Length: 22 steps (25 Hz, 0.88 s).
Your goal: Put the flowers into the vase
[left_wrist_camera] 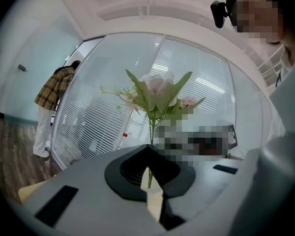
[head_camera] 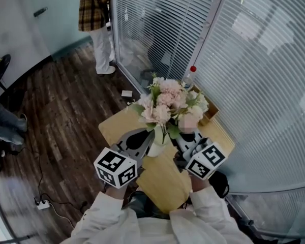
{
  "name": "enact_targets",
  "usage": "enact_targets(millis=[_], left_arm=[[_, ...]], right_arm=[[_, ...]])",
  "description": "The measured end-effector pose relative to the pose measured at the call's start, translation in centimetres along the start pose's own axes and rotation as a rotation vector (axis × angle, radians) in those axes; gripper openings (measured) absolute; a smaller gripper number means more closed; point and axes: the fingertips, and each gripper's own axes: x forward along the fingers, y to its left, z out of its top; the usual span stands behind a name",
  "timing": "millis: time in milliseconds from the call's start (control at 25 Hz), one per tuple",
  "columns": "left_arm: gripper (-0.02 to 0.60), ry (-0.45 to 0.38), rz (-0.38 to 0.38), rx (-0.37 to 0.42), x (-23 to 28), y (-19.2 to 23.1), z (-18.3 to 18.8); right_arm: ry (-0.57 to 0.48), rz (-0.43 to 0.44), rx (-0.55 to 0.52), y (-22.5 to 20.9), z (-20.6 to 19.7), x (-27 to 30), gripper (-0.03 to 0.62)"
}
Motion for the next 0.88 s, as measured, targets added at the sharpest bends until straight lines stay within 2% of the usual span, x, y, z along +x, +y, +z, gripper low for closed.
enact_targets(millis=[240, 440, 720, 880], left_arm=[[0.009, 0.018, -0.014, -0.018, -0.1, -0.4, -0.6], [0.009, 0.026, -0.029, -0.024, 0.1, -0.7, -0.9], [0.009, 0.027, -0.034, -0.022, 0.3, -1.1, -0.9], [0.009, 0.04, -0.024, -0.029, 0.6, -0.9, -1.3]], right_arm=[[0.024, -0.021, -0.032, 0.8, -1.0, -0.4, 0.015], [0.1, -0.045, -0.052, 0.8, -2.3, -1.0, 0.015], [0.2, -0.017, -0.087, 1.6, -3.7, -1.5, 0.015], [0.24, 0.006, -0.072, 1.7, -4.5, -1.7, 0.017]])
